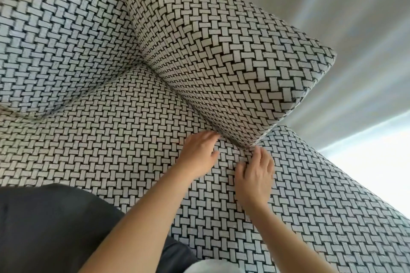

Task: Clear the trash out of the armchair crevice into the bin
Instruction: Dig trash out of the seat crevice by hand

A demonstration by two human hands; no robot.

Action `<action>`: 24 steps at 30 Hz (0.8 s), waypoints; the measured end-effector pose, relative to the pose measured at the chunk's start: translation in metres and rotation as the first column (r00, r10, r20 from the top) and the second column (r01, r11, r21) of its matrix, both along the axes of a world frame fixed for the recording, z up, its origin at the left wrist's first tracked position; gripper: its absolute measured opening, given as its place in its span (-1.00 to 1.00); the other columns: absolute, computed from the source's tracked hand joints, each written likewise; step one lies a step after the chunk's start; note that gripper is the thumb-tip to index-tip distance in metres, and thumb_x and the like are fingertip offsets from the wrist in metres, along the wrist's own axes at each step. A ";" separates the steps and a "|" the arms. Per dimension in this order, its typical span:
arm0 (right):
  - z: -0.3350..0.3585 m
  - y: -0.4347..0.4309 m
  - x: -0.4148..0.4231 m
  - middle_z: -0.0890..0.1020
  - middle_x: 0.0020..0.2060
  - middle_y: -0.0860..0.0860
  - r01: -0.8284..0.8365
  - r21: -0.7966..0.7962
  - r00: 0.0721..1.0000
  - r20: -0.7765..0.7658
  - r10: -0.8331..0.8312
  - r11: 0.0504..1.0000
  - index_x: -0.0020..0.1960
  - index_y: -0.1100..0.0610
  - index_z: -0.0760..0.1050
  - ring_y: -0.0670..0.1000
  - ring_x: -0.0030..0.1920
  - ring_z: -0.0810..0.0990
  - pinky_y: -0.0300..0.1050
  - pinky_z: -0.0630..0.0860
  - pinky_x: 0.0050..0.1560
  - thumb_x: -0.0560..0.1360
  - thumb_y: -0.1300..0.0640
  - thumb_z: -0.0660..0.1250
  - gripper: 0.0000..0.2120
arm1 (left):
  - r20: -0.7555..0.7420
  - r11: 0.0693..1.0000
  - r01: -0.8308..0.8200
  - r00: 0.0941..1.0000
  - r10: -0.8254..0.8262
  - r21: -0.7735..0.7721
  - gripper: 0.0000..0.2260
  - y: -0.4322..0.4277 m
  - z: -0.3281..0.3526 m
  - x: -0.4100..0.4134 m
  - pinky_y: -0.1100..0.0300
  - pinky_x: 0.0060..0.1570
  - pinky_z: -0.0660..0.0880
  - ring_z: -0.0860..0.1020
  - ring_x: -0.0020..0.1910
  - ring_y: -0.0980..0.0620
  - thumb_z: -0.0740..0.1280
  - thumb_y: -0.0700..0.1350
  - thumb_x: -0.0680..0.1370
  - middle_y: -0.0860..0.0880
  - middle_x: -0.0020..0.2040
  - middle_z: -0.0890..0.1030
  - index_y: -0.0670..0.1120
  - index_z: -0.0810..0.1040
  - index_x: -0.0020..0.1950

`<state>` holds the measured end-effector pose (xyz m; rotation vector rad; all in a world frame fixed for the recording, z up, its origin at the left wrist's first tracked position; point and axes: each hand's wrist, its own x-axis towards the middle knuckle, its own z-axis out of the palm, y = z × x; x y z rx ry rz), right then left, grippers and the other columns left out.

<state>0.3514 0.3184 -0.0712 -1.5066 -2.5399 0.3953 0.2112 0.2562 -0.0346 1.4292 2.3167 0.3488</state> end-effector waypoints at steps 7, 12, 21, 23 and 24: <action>-0.002 0.025 -0.005 0.27 0.40 0.00 -0.045 0.019 0.993 0.110 0.043 0.999 0.38 0.15 0.23 -0.02 0.46 0.05 -0.03 -0.18 0.48 0.52 -0.14 -0.03 -0.46 | -0.220 0.997 -0.015 0.975 -0.001 -0.073 -0.52 0.037 -0.011 0.000 0.03 0.42 0.11 0.27 0.40 -0.02 0.11 0.12 0.57 -0.06 0.40 0.35 -0.12 0.31 0.39; -0.002 0.040 -0.003 0.43 0.23 -0.03 -0.143 0.057 0.988 0.069 0.139 0.988 0.25 0.12 0.39 0.00 0.36 0.23 -0.03 -0.05 0.47 0.47 -0.14 0.05 -0.51 | -0.254 0.986 -0.009 0.967 -0.034 -0.166 -0.44 0.050 -0.007 -0.003 0.05 0.40 0.12 0.28 0.38 -0.03 0.09 0.22 0.53 -0.06 0.37 0.38 -0.11 0.31 0.39; -0.006 0.055 0.002 0.49 0.07 -0.06 -0.107 0.052 0.990 -0.086 0.111 0.993 0.01 0.12 0.50 -0.03 0.18 0.32 -0.10 0.18 0.33 0.43 0.03 0.21 -0.77 | -0.277 0.985 0.028 0.958 -0.075 -0.170 -0.40 0.050 -0.017 -0.008 0.03 0.41 0.14 0.30 0.36 -0.04 0.05 0.27 0.50 -0.07 0.36 0.40 -0.11 0.32 0.38; -0.005 0.053 0.002 0.42 0.08 -0.02 -0.005 0.059 0.985 -0.173 0.015 0.998 0.05 0.13 0.42 -0.02 0.14 0.28 -0.04 0.27 0.28 0.42 0.11 0.26 -0.78 | -0.305 0.990 0.009 0.951 -0.053 -0.144 -0.37 0.047 -0.019 -0.003 0.04 0.39 0.16 0.34 0.31 -0.07 -0.07 0.24 0.48 -0.11 0.29 0.45 -0.16 0.36 0.32; -0.003 0.053 0.000 0.38 0.14 0.01 0.037 0.061 0.982 -0.188 -0.025 0.997 0.13 0.14 0.37 -0.01 0.17 0.26 0.00 0.26 0.31 0.42 0.12 0.26 -0.69 | -0.312 0.992 -0.007 0.950 -0.033 -0.124 -0.34 0.044 -0.019 0.001 0.04 0.38 0.18 0.36 0.29 -0.08 -0.14 0.23 0.45 -0.13 0.26 0.46 -0.19 0.37 0.29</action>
